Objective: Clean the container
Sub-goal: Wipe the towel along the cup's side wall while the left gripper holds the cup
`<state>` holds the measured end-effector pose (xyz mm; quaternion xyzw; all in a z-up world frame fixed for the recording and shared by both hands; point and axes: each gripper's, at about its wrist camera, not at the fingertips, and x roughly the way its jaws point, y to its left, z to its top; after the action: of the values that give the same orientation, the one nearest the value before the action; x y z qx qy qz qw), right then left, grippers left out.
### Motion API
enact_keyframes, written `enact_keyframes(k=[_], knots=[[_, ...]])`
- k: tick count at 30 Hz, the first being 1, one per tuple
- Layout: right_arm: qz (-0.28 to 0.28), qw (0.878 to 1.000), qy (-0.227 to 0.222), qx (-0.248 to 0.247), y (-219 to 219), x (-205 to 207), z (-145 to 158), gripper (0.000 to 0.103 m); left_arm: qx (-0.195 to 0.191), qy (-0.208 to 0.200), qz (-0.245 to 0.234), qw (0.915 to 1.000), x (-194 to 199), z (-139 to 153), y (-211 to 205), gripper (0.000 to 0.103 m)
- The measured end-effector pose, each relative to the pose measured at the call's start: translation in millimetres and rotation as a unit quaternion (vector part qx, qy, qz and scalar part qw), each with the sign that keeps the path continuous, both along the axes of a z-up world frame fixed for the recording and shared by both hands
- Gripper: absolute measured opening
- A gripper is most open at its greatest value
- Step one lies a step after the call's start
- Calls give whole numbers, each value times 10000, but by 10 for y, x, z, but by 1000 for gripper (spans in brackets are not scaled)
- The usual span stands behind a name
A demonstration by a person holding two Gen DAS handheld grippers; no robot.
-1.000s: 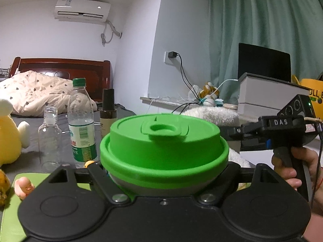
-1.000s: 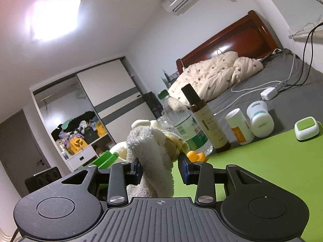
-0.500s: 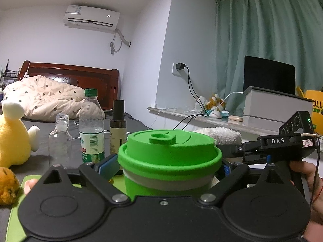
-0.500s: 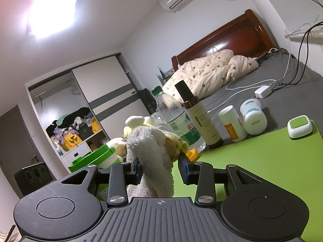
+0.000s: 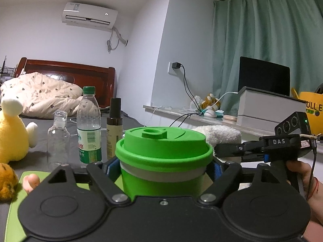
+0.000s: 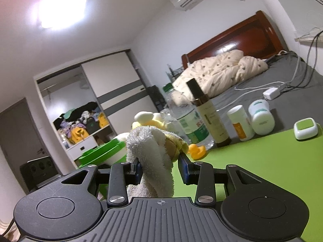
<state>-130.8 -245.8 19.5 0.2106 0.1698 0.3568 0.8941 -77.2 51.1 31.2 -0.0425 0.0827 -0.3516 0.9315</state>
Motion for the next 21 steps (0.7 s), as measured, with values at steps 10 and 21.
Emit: enact_keyframes(k=[10, 21], knots=[[449, 9988, -116, -155, 224, -48, -28, 37, 42, -36, -58, 10000, 10, 4, -4, 82], [579, 9953, 127, -762, 409, 9, -136, 37, 50, -41, -13, 10000, 13, -4, 32, 82]])
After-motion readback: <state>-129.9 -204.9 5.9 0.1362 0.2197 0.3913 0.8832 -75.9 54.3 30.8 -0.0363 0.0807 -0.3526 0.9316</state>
